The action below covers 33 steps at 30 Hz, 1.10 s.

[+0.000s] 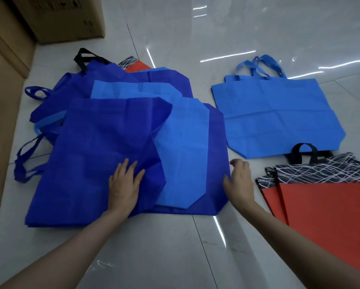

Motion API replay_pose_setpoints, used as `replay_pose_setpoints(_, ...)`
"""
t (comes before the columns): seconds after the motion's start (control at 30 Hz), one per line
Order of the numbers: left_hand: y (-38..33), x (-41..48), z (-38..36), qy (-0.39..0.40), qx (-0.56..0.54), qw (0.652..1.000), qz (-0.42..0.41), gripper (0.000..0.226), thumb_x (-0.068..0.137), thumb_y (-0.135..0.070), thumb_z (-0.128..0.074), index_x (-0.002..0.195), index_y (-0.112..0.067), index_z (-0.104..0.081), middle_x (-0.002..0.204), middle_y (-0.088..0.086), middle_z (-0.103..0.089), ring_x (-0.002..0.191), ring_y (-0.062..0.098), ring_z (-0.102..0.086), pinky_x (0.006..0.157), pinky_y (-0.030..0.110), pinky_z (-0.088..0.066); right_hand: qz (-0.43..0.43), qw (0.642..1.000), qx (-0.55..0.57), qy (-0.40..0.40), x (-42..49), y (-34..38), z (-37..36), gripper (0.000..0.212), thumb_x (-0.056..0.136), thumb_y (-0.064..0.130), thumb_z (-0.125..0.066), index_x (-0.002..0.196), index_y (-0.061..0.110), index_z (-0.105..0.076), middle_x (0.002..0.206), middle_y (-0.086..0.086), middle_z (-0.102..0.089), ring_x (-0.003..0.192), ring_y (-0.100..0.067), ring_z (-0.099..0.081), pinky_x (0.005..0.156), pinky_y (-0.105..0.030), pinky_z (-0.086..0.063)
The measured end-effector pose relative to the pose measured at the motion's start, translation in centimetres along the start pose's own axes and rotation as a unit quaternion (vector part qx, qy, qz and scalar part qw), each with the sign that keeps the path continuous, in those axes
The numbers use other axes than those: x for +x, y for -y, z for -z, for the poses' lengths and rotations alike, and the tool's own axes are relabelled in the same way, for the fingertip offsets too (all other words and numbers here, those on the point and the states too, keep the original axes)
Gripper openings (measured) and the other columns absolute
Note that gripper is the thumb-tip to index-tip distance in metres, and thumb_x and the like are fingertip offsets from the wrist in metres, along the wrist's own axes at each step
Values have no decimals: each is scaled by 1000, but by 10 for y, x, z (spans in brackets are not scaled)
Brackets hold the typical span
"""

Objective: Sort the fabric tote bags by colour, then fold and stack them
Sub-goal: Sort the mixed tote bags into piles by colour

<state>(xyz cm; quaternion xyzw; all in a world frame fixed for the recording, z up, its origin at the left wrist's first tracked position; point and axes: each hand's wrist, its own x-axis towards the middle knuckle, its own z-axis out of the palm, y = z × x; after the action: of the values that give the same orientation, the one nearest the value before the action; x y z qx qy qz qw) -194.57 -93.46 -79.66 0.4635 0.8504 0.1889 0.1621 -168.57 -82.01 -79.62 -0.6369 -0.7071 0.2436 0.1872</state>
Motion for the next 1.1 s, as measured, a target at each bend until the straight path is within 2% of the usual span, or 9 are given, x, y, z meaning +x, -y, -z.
replay_pose_setpoints(0.13,-15,0,-8,36,-51,998,-31,54,98,-40,-34,141,-9,-37,153,4,-26,142,21,-21,115,42,-20,-196,928,289,133,8,40,-17,46,91,21,-59,130,9,-39,117,-3,-49,104,-22,-53,84,-35,-47)
replay_pose_setpoints(0.23,-18,0,-13,68,-74,995,-19,54,98,-41,-35,143,-10,-34,152,3,-28,140,19,-25,115,39,-22,-285,872,366,157,15,59,-30,36,93,28,-58,117,10,-40,107,-1,-50,99,-21,-52,81,-33,-46)
replay_pose_setpoints(0.33,-15,2,-16,72,-39,996,-47,52,99,-38,-35,145,-16,-31,154,-1,-24,142,17,-21,115,42,-20,-184,929,270,173,19,62,-37,22,98,23,-46,113,6,-51,112,-5,-58,96,-21,-56,81,-33,-48)
replay_pose_setpoints(0.47,-28,9,-17,48,-21,995,-80,50,100,-34,-33,147,-20,-24,155,-3,-20,142,14,-19,115,45,-19,-147,947,284,-2,38,58,-23,21,98,11,-40,93,-3,-55,89,-7,-55,79,-19,-49,58,-28,-36)
replay_pose_setpoints(0.6,-57,20,-20,55,-26,992,-114,52,99,-36,-32,148,-24,-20,155,-6,-17,142,13,-20,116,42,-16,-201,905,365,-89,69,26,-2,19,96,9,-44,84,8,-58,88,-9,-59,83,-22,-54,76,-35,-45)
replay_pose_setpoints(0.67,-69,24,-25,55,-8,990,-133,51,99,-36,-32,148,-23,-21,155,-4,-19,142,14,-21,115,41,-17,-244,874,400,-132,77,4,11,17,96,7,-44,85,8,-57,83,-8,-58,82,-23,-53,72,-35,-48)
replay_pose_setpoints(0.8,-81,32,-36,34,21,989,-140,48,99,-32,-35,146,-21,-29,153,2,-27,138,19,-31,112,44,-24,-318,752,514,-262,83,-44,47,21,96,-2,-39,100,4,-58,88,-7,-59,72,-19,-54,56,-21,-47)
replay_pose_setpoints(0.93,-76,36,-42,13,50,988,-145,47,97,-27,-43,143,-16,-37,148,10,-36,128,28,-43,105,48,-33,-355,617,602,-361,92,-84,74,26,94,-4,-38,84,14,-53,75,3,-53,59,-10,-49,50,-21,-44)
replay_pose_setpoints(1.1,-75,27,-55,56,41,987,-147,48,97,-27,-43,144,-19,-34,149,6,-34,129,26,-42,108,45,-31,-349,678,531,-369,96,-97,70,28,100,6,-38,75,17,-44,70,5,-45,50,0,-43,51,-17,-41)
